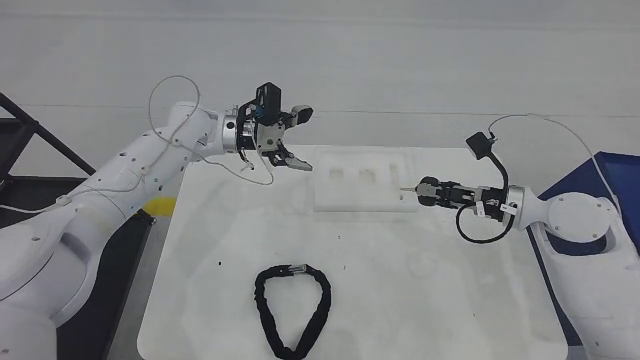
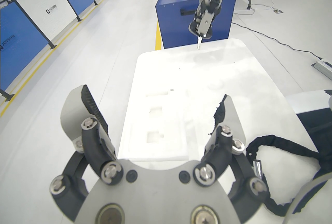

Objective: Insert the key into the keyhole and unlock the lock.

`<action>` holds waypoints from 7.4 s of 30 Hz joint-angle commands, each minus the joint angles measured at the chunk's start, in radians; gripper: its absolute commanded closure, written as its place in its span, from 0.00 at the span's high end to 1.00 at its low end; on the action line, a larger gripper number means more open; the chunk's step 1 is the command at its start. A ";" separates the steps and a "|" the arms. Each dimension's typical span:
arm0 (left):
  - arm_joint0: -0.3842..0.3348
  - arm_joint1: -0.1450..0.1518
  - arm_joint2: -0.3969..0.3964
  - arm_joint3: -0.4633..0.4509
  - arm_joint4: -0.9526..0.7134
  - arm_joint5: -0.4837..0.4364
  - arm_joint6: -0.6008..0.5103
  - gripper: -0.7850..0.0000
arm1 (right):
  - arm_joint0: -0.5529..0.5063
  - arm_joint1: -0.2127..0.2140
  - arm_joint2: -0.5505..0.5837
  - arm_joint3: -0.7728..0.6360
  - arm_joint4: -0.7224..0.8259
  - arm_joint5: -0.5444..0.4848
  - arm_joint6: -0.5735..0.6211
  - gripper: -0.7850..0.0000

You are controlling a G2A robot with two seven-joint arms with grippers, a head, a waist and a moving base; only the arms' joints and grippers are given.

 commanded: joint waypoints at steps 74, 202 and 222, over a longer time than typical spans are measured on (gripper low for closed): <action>0.559 0.145 -0.112 -0.197 0.423 0.181 -0.045 1.00 | 0.000 0.000 0.000 0.000 0.000 0.000 0.000 0.00; 0.280 -0.272 -0.083 0.048 0.462 0.122 0.373 0.00 | -0.135 0.078 -0.093 -0.599 -0.474 0.280 0.014 0.00; 0.255 -0.262 -0.035 0.045 0.454 0.154 0.406 0.00 | -0.120 0.084 -0.101 -0.571 -0.439 0.294 0.010 0.00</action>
